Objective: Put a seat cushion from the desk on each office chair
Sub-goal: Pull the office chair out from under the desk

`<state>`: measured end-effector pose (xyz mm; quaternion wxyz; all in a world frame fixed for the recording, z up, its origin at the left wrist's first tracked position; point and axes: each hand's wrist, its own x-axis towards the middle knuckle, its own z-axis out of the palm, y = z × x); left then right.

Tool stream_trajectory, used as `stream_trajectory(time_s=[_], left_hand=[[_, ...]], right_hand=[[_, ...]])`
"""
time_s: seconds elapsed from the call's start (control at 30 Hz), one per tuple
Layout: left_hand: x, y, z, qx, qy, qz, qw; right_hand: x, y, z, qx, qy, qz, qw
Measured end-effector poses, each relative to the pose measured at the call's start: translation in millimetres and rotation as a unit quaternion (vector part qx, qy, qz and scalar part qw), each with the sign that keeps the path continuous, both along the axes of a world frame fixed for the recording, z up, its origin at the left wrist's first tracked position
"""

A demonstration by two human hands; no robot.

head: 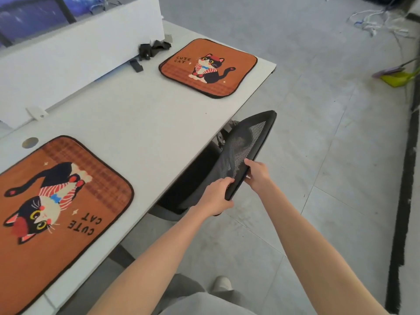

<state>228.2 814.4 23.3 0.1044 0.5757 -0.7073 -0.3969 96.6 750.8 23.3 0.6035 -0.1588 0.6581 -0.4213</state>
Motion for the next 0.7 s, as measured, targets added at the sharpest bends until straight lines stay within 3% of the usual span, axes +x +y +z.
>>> stream_trajectory(time_s=[0.7], left_hand=[[-116.7,110.8,-10.4,0.012,0.064,-0.116,0.991]], right_hand=[[-141.9,157.6,-2.6,-0.039,-0.038,-0.107,0.993]])
